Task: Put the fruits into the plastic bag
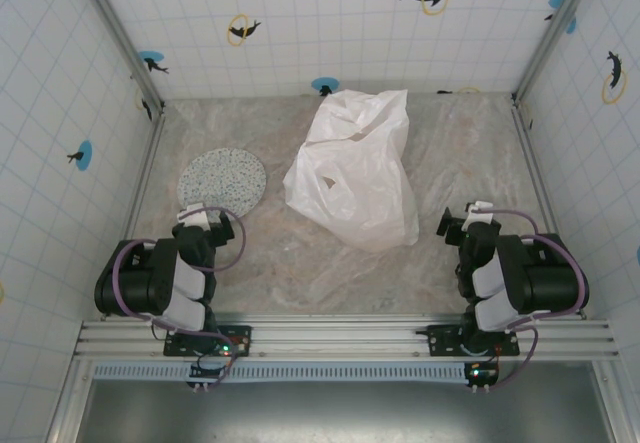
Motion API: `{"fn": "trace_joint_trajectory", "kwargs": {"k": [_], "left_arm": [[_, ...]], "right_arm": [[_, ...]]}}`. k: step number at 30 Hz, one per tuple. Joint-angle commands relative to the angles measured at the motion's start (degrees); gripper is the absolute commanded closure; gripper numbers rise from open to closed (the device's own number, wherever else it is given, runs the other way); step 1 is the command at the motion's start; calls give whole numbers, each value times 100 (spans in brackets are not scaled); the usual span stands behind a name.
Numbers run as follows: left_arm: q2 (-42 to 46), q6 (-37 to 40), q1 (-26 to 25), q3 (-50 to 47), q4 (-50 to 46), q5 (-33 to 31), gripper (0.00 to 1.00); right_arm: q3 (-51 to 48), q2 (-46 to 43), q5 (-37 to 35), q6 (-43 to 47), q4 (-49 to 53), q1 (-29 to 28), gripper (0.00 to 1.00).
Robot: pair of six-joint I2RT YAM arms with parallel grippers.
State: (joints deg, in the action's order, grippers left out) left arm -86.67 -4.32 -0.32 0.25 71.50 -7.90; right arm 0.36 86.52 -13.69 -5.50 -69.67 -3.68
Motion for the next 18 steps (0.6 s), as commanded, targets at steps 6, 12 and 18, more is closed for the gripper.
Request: {"fn": "trace_joint_trajectory", "kwargs": {"k": [6, 12, 18], "left_arm": [[-16, 80, 46, -47, 242, 124, 2], [-12, 80, 50, -51, 238, 127, 2], [-24, 71, 45, -25, 214, 142, 2]], "right_arm": [[-106, 32, -73, 40, -346, -14, 0], [-106, 32, -80, 40, -346, -10, 0], [-106, 32, -75, 40, -346, -8, 0]]}}
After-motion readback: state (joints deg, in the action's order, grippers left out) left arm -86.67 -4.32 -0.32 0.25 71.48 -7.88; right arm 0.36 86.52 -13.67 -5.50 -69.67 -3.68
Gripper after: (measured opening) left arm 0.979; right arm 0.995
